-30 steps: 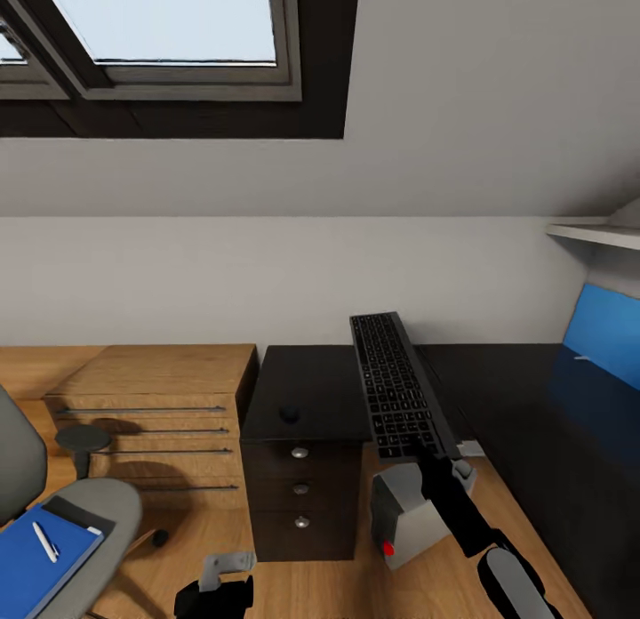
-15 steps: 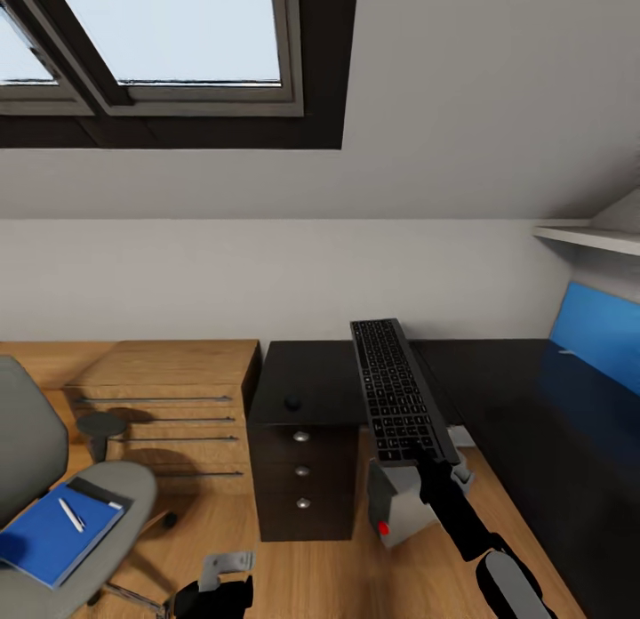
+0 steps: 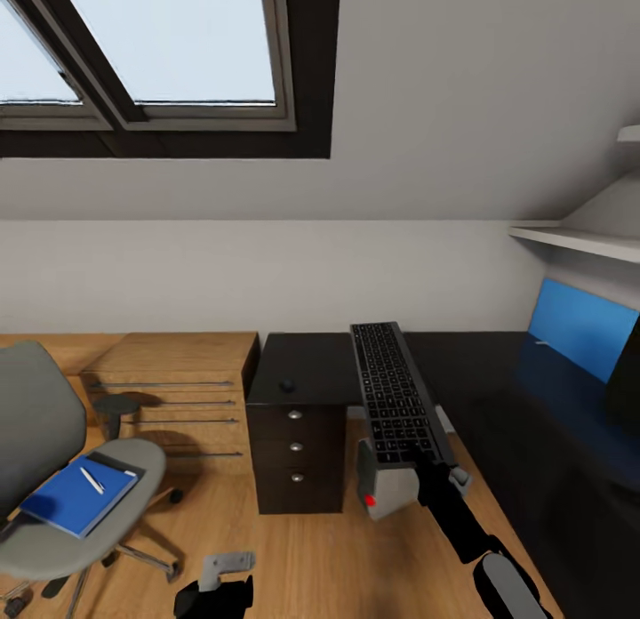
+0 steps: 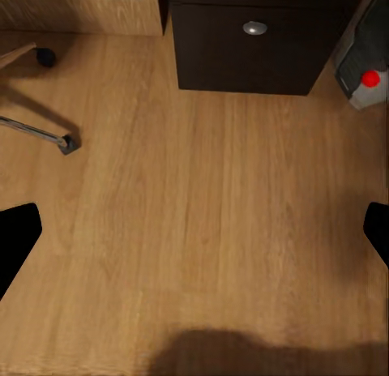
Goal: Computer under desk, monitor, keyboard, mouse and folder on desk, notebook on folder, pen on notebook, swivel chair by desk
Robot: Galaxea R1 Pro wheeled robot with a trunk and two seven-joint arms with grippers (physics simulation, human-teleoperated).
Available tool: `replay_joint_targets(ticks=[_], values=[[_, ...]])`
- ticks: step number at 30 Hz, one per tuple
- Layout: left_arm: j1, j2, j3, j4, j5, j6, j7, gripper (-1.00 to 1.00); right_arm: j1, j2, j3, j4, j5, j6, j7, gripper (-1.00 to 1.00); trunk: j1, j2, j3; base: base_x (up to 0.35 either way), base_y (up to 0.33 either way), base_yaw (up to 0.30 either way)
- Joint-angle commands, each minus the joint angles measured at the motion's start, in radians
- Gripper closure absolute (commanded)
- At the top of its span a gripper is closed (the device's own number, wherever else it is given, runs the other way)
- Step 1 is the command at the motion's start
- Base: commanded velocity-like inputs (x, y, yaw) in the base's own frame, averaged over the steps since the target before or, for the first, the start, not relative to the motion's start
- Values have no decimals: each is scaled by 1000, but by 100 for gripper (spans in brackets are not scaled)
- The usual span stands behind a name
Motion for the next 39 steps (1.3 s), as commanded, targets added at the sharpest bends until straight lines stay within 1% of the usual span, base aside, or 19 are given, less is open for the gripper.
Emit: replay_joint_targets(ticks=[1,5,9,27,28,30,32,33,36,39], values=[[0,1,-2,-2,10,2,10,-100,0,5,1,0,-13,6,3,100,-4,6,2,-309,-204,0],[0,1,-3,-2,10,2,10,-100,-1,13,-1,1,-12,7,3,100,-20,34,15,-309,-205,0],[0,1,-3,-2,10,2,10,-100,-1,16,-3,1,-11,7,2,100,-35,62,27,-308,-205,0],[0,1,-3,-2,10,2,10,-100,0,16,-1,23,-10,8,3,100,-104,188,83,-306,-205,0],[0,1,-3,-2,10,2,9,-100,0,13,2,37,-9,14,7,100,-108,195,87,-292,-228,0],[0,1,-3,-2,10,2,8,-100,0,14,2,42,-9,12,5,100,-115,209,93,-290,-230,0],[0,1,-3,-2,9,2,8,-100,-1,15,1,52,-10,10,1,100,-123,223,99,-289,-231,0],[0,1,-3,-2,9,2,8,-100,-1,14,-5,89,-10,11,-17,100,-127,230,102,-287,-235,0],[0,2,-2,-2,9,2,8,-100,-1,11,-7,101,-10,14,-44,100,-138,251,112,-284,-238,0],[0,3,0,-3,9,1,8,-100,-1,10,-9,106,-10,14,-58,100,-150,272,121,-283,-241,0]])
